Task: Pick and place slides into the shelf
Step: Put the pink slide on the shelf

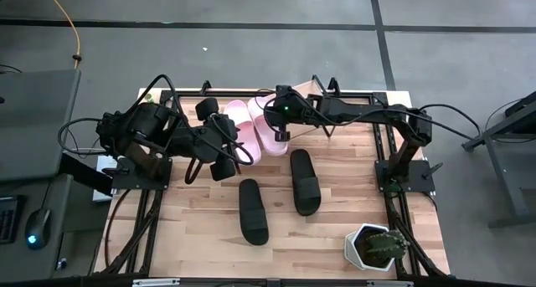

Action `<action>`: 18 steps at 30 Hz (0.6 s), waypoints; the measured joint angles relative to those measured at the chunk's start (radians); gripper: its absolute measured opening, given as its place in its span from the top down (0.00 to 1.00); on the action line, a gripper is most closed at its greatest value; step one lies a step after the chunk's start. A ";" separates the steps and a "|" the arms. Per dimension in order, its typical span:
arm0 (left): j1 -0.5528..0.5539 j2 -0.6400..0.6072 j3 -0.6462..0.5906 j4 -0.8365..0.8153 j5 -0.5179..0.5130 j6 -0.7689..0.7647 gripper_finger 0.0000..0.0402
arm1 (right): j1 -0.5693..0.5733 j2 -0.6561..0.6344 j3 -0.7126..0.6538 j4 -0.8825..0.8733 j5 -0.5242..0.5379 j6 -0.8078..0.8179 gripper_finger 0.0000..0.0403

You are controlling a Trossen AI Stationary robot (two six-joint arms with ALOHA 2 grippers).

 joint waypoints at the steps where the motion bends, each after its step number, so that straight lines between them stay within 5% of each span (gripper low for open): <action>1: 0.000 0.000 0.000 0.000 0.000 0.000 0.62 | 0.001 0.000 0.000 0.000 0.000 0.001 1.00; 18: 0.000 0.000 0.000 0.000 0.000 -0.001 0.62 | 0.001 -0.001 0.000 -0.015 -0.099 0.020 0.99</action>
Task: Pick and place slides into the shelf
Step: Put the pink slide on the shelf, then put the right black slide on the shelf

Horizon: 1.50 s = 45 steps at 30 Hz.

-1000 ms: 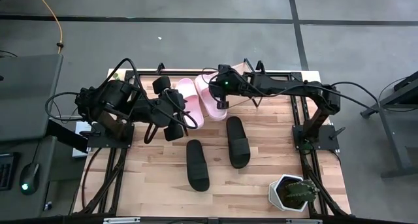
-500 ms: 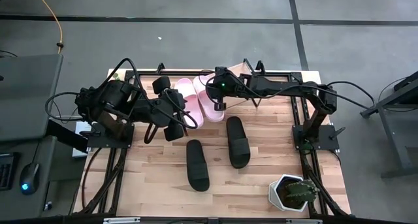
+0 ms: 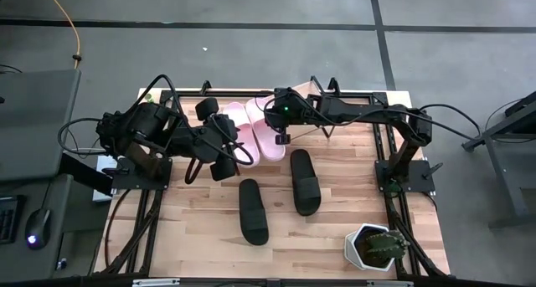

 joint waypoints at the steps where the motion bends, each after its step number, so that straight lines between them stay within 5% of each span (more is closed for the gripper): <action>1: 0.000 0.000 0.000 0.000 0.000 0.000 0.62 | 0.000 0.000 0.000 0.000 0.001 0.000 0.98; 19: 0.000 0.000 0.000 0.000 0.000 -0.003 0.62 | 0.001 -0.001 0.000 -0.016 0.013 -0.006 0.71; 38: 0.000 0.000 0.000 -0.001 0.000 -0.003 0.62 | 0.055 -0.016 0.123 -0.180 0.028 0.011 0.69; 45: 0.000 0.000 0.000 -0.006 0.000 -0.003 0.62 | 0.121 -0.016 0.202 -0.356 0.128 0.062 0.69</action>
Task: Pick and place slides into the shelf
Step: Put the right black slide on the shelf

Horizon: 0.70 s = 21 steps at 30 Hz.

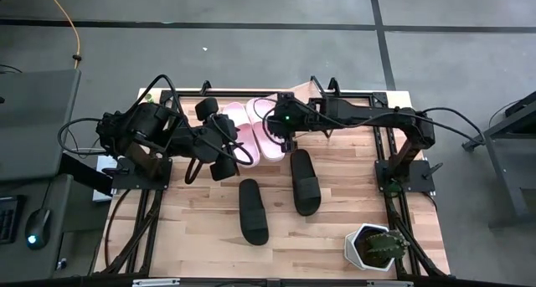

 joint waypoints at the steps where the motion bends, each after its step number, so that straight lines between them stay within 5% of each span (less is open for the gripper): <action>1: 0.000 0.000 0.000 0.000 0.000 0.000 0.62 | 0.011 0.000 0.012 -0.034 0.000 0.021 0.69; 21: 0.000 0.024 0.000 0.000 0.063 0.000 0.62 | 0.197 0.000 0.104 -0.327 -0.164 0.294 0.69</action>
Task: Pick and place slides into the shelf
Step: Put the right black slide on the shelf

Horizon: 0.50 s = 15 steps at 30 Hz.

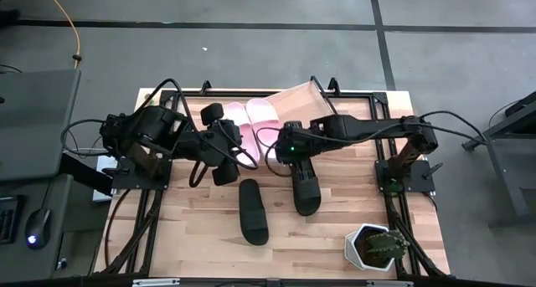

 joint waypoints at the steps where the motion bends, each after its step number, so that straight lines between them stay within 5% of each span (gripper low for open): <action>1: 0.000 0.002 0.000 0.000 0.005 0.000 0.62 | 0.010 0.000 0.000 -0.008 -0.014 0.018 0.69; 15: 0.000 0.013 0.000 0.000 0.006 0.031 0.62 | 0.179 0.003 -0.008 -0.053 -0.056 0.153 0.69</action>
